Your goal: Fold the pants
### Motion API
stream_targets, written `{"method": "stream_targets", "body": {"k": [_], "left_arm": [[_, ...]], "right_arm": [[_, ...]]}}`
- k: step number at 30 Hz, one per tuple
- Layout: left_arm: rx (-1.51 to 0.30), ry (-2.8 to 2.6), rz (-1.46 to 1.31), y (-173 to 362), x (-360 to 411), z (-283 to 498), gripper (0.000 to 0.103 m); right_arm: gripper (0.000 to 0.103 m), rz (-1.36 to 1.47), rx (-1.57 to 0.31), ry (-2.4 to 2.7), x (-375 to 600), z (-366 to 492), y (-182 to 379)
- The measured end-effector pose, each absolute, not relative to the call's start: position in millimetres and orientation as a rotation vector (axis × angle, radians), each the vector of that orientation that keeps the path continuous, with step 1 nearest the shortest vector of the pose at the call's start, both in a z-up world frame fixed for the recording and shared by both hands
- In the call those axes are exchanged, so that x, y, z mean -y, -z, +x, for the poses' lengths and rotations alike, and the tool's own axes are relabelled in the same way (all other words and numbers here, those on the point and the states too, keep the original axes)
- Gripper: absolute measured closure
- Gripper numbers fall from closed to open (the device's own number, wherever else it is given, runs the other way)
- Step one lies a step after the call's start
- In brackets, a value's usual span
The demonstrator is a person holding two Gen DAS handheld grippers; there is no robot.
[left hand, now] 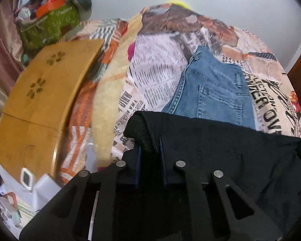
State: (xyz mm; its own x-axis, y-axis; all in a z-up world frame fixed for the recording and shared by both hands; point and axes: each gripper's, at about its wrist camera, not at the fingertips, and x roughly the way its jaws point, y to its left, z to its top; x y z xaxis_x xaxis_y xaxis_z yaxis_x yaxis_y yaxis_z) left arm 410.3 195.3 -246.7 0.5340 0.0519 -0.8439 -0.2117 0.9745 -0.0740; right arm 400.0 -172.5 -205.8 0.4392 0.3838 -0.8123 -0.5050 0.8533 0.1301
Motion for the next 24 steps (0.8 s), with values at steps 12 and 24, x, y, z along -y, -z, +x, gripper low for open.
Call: {"method": "stream_targets", "body": {"k": [12, 24], "left_arm": [[-0.871, -0.185, -0.125, 180.8, -184.6, 325.7, 0.087], [-0.850, -0.202, -0.221, 169.9, -202.1, 243.3, 0.087]], "right_arm": [[0.096, -0.133, -0.846, -0.566, 178.7, 329.0, 144.6], [0.096, -0.131, -0.825, -0.593, 184.9, 254.7, 129.9]]}}
